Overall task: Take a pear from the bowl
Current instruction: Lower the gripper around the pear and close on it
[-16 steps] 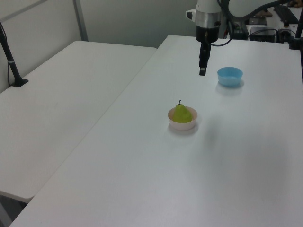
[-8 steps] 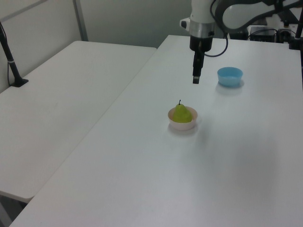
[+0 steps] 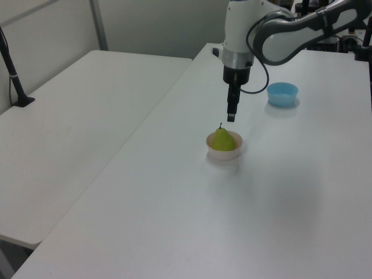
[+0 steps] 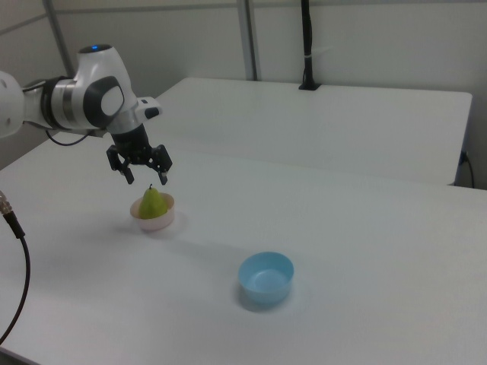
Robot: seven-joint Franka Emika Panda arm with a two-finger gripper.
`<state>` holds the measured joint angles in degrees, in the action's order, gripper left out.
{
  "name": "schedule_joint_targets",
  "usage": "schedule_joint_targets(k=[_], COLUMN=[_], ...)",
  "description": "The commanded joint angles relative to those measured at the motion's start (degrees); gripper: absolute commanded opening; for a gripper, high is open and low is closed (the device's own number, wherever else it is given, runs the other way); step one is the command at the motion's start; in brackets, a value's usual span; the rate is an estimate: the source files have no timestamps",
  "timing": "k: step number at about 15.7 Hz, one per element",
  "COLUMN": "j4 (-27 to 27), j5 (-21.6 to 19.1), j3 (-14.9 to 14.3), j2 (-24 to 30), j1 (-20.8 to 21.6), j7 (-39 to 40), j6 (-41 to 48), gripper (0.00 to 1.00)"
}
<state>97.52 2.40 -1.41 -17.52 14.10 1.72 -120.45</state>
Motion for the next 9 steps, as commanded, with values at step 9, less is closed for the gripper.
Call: schedule_joint_targets(k=[9], j4=[-0.84], j5=[-0.03], j3=[-0.52], j2=[-6.29], j1=[2.42], j7=[-0.57], j6=[-5.32], gripper=[0.94])
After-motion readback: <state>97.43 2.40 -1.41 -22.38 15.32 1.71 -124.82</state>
